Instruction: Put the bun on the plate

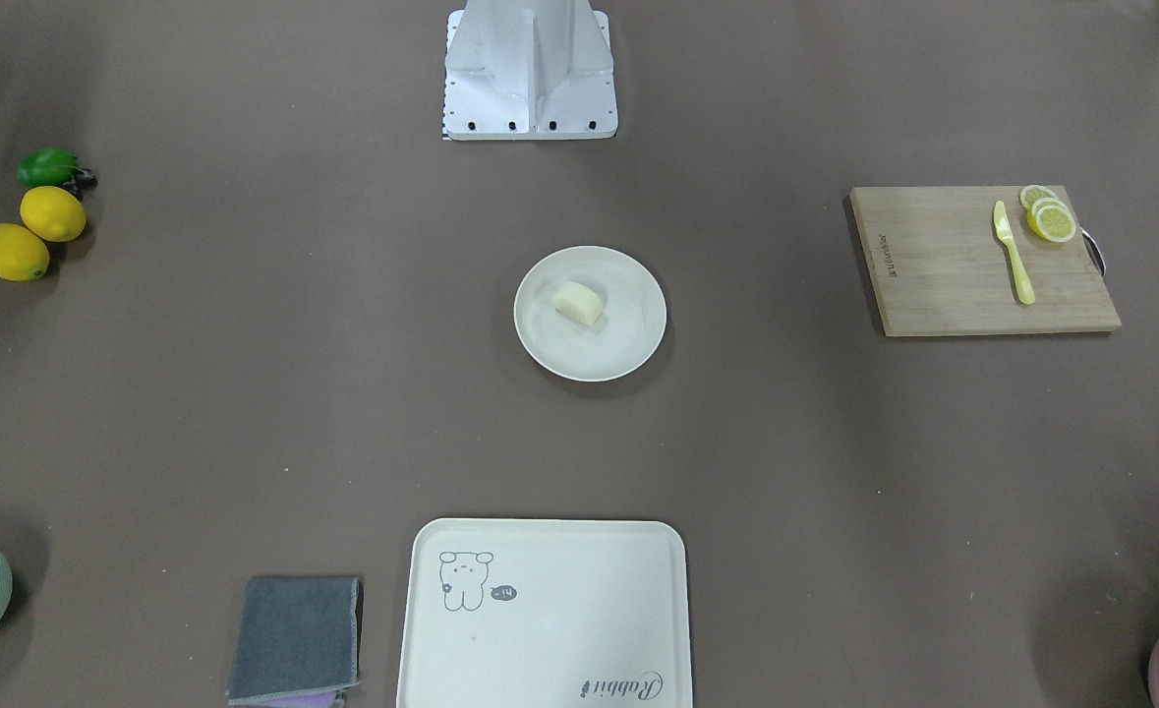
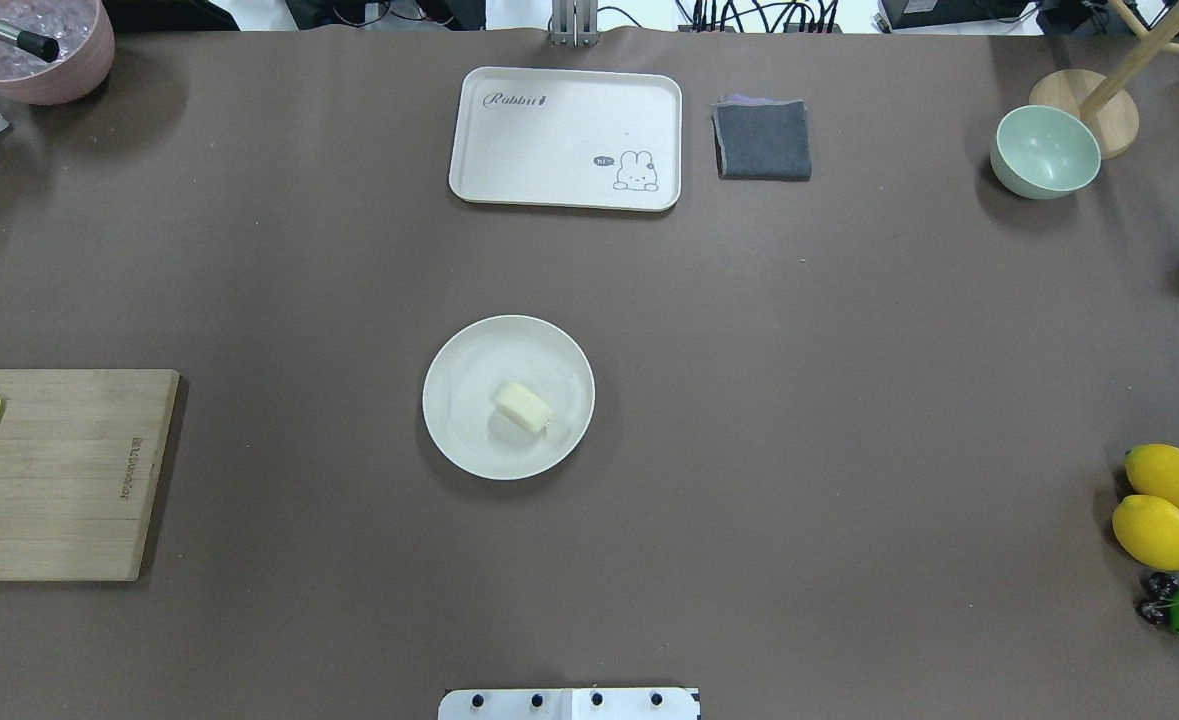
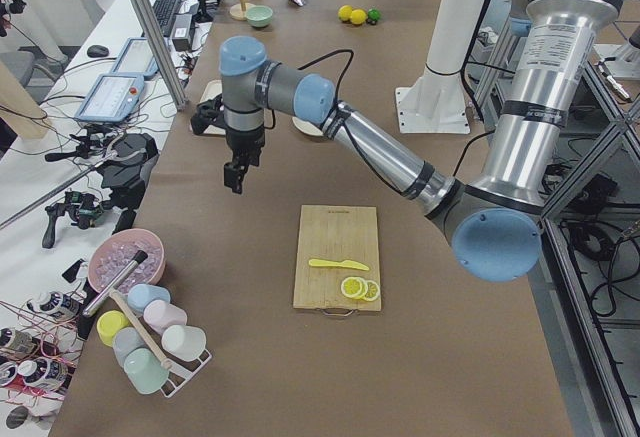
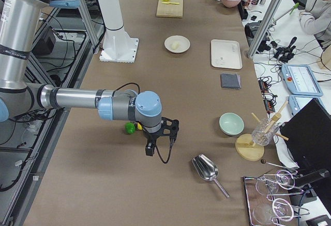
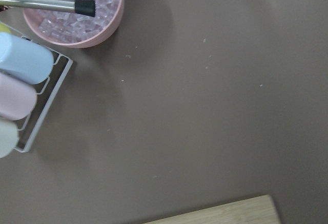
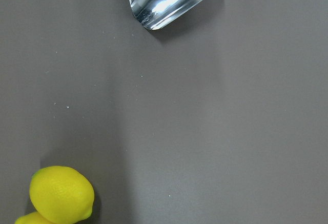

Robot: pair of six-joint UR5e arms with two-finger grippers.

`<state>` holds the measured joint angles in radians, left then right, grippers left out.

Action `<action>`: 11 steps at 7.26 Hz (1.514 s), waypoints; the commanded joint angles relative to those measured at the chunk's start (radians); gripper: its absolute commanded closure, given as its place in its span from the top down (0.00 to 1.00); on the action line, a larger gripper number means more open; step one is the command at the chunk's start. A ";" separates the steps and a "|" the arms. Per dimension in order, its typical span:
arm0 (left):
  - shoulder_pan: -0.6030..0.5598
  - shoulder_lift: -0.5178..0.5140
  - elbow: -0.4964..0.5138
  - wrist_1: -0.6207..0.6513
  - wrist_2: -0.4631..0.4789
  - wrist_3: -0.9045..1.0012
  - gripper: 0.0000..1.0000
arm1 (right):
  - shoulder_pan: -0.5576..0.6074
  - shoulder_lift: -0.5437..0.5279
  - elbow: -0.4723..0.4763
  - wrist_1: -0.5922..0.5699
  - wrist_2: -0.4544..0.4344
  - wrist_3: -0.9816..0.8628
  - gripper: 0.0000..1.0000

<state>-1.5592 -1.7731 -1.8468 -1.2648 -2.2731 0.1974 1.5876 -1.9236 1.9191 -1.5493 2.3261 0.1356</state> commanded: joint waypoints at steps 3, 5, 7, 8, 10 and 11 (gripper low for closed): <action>-0.079 0.234 0.126 -0.044 -0.008 0.142 0.97 | 0.006 0.000 -0.012 0.000 0.009 0.001 1.00; -0.079 0.251 0.115 -0.045 -0.009 0.140 0.97 | 0.006 0.000 -0.012 0.000 0.009 0.001 1.00; -0.082 0.258 0.096 -0.042 0.000 0.139 0.97 | 0.006 0.003 -0.014 0.001 0.009 0.001 1.00; -0.082 0.252 0.104 -0.045 -0.006 0.142 0.97 | 0.006 0.002 -0.012 0.002 0.009 0.001 1.00; -0.087 0.259 0.075 -0.056 0.006 0.149 0.97 | 0.006 0.003 -0.014 0.001 0.009 0.002 1.00; -0.088 0.267 0.074 -0.057 0.004 0.149 0.97 | 0.006 0.003 -0.015 0.002 0.007 0.001 1.00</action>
<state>-1.6450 -1.5139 -1.7653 -1.3177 -2.2693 0.3445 1.5938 -1.9207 1.9049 -1.5482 2.3340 0.1371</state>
